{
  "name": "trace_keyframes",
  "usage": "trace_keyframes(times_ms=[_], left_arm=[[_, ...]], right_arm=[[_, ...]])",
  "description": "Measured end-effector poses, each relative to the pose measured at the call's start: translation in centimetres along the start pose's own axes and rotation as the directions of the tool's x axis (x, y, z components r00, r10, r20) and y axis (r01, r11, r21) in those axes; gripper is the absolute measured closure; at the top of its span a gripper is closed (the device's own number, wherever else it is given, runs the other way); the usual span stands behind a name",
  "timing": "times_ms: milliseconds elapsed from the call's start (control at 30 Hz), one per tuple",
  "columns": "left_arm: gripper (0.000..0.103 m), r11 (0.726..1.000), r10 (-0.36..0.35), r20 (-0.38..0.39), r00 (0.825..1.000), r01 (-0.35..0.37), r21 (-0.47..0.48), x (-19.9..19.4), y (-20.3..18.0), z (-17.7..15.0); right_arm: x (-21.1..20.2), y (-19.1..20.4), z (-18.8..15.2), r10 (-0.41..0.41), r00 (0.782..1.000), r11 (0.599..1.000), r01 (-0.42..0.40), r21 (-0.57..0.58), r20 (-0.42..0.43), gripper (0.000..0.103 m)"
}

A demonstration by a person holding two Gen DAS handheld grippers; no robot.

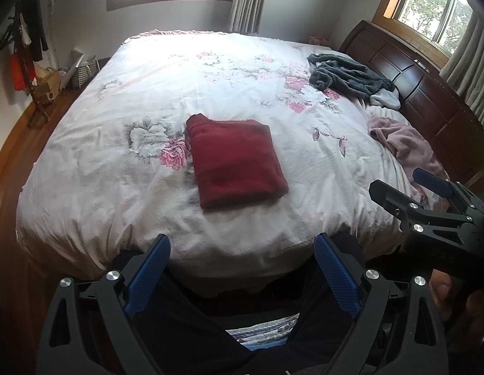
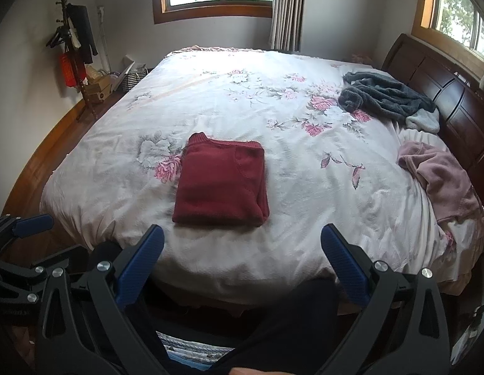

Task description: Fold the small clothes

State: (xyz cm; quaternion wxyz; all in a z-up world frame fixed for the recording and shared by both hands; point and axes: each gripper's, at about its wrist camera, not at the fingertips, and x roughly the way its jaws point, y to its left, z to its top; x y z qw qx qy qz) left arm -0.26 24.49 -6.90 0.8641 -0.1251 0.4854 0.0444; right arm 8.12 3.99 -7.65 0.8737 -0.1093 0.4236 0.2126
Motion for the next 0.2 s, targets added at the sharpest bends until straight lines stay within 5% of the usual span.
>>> trace_keyframes(times_ms=[200], left_arm=[[0.009,1.0,0.002,0.006,1.0,-0.002,0.008,-0.18,0.44,0.83]], right_arm=[[-0.18,-0.34,0.61,-0.003,1.0,1.0,0.003,0.003,0.013,0.003]])
